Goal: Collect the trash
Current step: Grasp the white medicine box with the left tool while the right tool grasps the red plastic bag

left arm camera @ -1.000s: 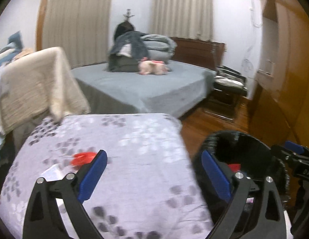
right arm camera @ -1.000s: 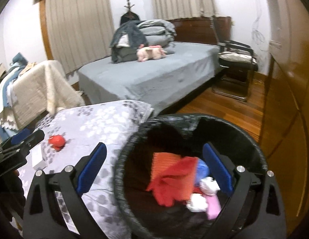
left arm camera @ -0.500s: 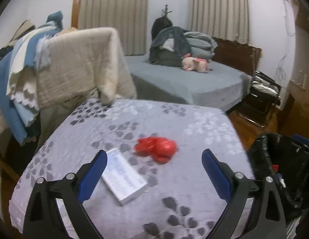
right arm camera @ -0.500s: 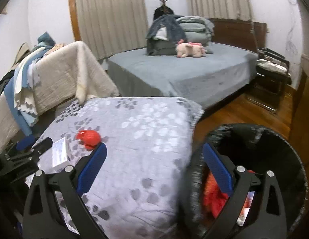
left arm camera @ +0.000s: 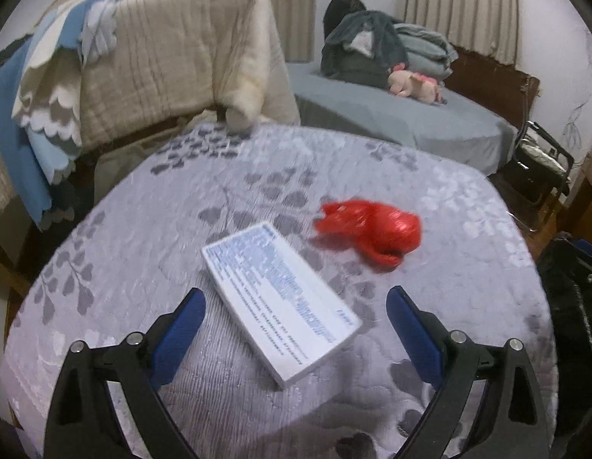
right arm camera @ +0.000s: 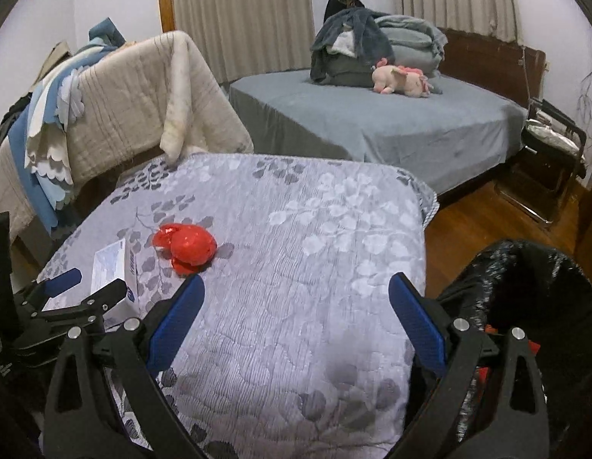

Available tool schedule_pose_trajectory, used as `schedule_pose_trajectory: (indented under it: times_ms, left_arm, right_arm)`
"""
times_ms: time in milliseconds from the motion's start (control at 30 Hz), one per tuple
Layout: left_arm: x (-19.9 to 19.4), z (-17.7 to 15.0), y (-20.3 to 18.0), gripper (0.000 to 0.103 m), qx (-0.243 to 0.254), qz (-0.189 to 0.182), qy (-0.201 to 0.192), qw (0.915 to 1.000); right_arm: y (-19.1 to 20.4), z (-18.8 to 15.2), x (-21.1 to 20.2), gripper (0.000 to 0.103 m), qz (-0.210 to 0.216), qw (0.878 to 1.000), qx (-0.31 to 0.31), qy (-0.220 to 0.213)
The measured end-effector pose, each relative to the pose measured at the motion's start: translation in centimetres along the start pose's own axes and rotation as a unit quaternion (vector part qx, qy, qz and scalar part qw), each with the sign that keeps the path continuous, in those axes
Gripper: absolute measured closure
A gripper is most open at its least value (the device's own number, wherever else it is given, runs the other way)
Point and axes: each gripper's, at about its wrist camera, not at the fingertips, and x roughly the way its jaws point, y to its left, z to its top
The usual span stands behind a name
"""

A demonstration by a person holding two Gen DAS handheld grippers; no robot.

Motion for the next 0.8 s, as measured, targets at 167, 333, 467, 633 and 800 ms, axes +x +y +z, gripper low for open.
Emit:
schedule_pose_trajectory:
  times_ms: [167,333,467,633,800]
  left_arm:
    - [1.4,0.1,0.4,0.009,-0.009,0.002,0.011,0.9999]
    - [2.9,0.3,0.8,0.014,-0.022,-0.001,0.026,0.9994]
    - [3.4,0.2,1.2,0.019,-0.032,-0.015,0.035,0.9988]
    - [2.9,0.0,1.4,0.027,-0.027,-0.033,0.032,0.9986]
    - [2.3,-0.1,2.4,0.034,-0.018,-0.04,0.04,0.9983]
  right_arm:
    - [0.2,-0.3,1.4,0.008,0.0,1.0,-0.001,0.012]
    - [0.4,-0.1,2.2,0.009,0.0,1.0,-0.004,0.016]
    - [0.6,-0.1,2.6,0.008,0.0,1.0,-0.006,0.02]
    - [1.1,-0.2,3.0,0.009,0.004,1.0,-0.01,0.025]
    - [1.4,-0.2,3.1,0.009,0.004,1.0,-0.014,0.027]
